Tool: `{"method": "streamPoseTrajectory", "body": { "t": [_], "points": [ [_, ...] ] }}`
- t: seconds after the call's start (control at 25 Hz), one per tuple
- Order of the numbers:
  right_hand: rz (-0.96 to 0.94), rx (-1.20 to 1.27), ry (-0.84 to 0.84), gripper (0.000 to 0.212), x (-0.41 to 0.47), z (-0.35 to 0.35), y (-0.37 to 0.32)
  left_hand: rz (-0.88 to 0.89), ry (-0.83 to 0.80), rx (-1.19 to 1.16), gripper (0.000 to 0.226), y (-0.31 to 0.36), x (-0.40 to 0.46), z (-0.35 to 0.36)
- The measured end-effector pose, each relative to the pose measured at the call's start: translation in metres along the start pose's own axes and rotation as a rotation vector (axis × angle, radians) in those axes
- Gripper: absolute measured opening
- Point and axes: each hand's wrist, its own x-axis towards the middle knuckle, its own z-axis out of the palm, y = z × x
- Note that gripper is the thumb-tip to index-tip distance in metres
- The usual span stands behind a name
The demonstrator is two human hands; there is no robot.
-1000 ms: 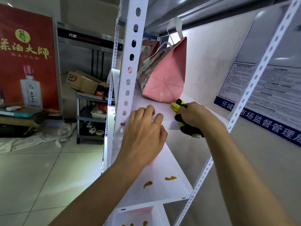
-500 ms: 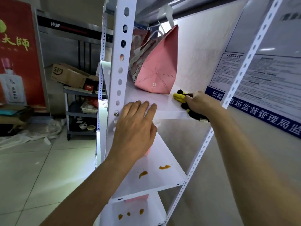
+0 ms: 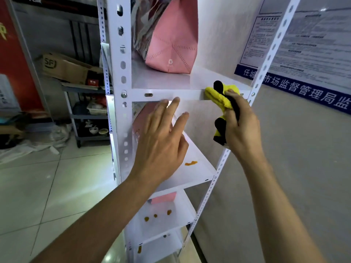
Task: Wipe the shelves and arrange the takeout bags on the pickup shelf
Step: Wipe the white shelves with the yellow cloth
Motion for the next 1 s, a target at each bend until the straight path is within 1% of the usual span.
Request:
{"method": "streamPoseTrajectory", "body": {
  "t": [0.08,0.16,0.28,0.36,0.44,0.52,0.56,0.64,0.68,0.72,0.76,0.84,0.92,1.0],
  "points": [
    [0.115,0.215,0.018,0.041,-0.022,0.011,0.022,-0.059,-0.069,-0.013,0.049,-0.003,-0.029,0.017],
    [0.259,0.408,0.002,0.041,-0.040,0.031,0.048,-0.144,-0.189,-0.007,0.050,-0.007,-0.058,0.036],
    [0.475,0.492,-0.074,0.038,-0.052,0.063,0.096,-0.231,-0.357,-0.006,0.052,-0.013,-0.098,0.066],
    [0.526,0.489,-0.138,0.036,-0.056,0.080,0.126,-0.305,-0.454,0.003,0.055,-0.012,-0.118,0.085],
    [0.468,0.412,-0.240,0.035,-0.050,0.093,0.157,-0.376,-0.505,0.008,0.058,-0.008,-0.131,0.103],
    [0.336,0.258,-0.317,0.036,-0.038,0.102,0.184,-0.430,-0.544,0.006,0.060,-0.004,-0.139,0.117],
    [0.249,0.097,-0.353,0.038,-0.032,0.108,0.200,-0.459,-0.577,0.016,0.061,-0.002,-0.143,0.123],
    [0.094,-0.379,-0.465,0.040,-0.031,0.120,0.232,-0.512,-0.603,0.052,0.059,0.002,-0.149,0.133],
    [0.061,-0.537,-0.537,0.044,-0.036,0.125,0.244,-0.533,-0.594,0.070,0.057,0.004,-0.153,0.136],
    [0.055,-0.599,-0.604,0.049,-0.042,0.128,0.253,-0.551,-0.581,0.088,0.054,0.005,-0.157,0.139],
    [0.045,-0.593,-0.644,0.053,-0.046,0.130,0.260,-0.566,-0.576,0.106,0.051,0.007,-0.160,0.140],
    [-0.007,-0.525,-0.670,0.054,-0.049,0.133,0.265,-0.596,-0.576,0.147,0.048,0.007,-0.165,0.142],
    [-0.063,-0.480,-0.705,0.055,-0.049,0.137,0.262,-0.624,-0.574,0.187,0.048,0.006,-0.166,0.144],
    [-0.155,-0.441,-0.784,0.055,-0.057,0.144,0.252,-0.665,-0.557,0.190,0.045,0.010,-0.165,0.142]
  ]
}}
